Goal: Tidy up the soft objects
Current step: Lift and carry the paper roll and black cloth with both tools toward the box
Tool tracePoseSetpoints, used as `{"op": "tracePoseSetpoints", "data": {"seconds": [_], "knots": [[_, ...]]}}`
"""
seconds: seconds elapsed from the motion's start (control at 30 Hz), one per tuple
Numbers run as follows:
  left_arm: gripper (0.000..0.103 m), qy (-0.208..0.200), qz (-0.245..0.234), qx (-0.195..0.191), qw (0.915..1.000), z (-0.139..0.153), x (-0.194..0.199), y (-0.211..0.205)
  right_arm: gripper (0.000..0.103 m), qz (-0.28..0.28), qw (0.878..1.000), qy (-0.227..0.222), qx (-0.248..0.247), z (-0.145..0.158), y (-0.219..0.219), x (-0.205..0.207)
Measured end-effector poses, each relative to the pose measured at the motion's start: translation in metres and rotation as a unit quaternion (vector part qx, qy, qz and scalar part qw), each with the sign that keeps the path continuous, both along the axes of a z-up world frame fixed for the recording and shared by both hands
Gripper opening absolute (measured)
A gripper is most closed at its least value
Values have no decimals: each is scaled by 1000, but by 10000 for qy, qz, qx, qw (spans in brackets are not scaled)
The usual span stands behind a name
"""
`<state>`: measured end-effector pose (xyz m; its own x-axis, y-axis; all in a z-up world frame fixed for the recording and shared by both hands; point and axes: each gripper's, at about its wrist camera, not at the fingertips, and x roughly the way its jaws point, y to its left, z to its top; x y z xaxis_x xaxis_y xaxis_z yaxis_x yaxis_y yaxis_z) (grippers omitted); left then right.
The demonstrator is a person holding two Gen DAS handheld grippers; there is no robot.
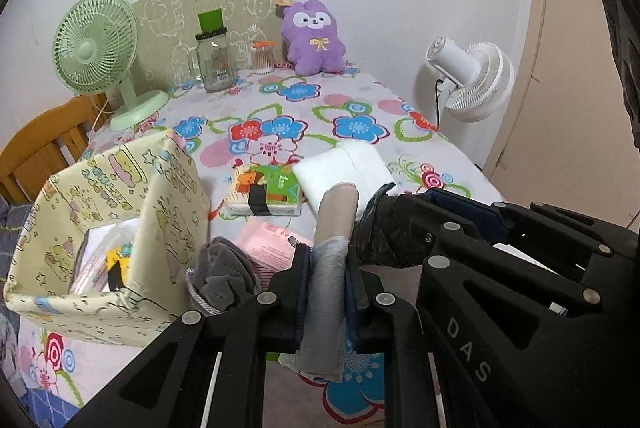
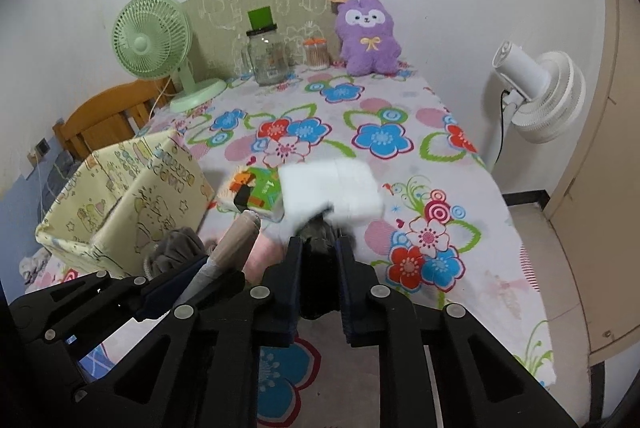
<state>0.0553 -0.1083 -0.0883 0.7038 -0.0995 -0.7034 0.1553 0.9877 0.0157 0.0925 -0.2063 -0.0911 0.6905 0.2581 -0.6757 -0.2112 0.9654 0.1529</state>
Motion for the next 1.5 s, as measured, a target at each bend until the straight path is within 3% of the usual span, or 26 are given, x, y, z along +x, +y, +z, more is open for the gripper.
{"op": "tracePoseSetpoints", "data": {"seconds": [0.47,1.0,1.5], "knots": [[14,-98,32,-58,9999,14,-6,5,16,13,9999,-146,-18,16,4,-6],[14,-446,41,-109,9989,54,-9,23,15,-87,9983,-566,-101,60,18,-9],[14,-609,166,-73,9980,73,-11,56,15,-23,9965,-823,-152,86,48,-13]]}}
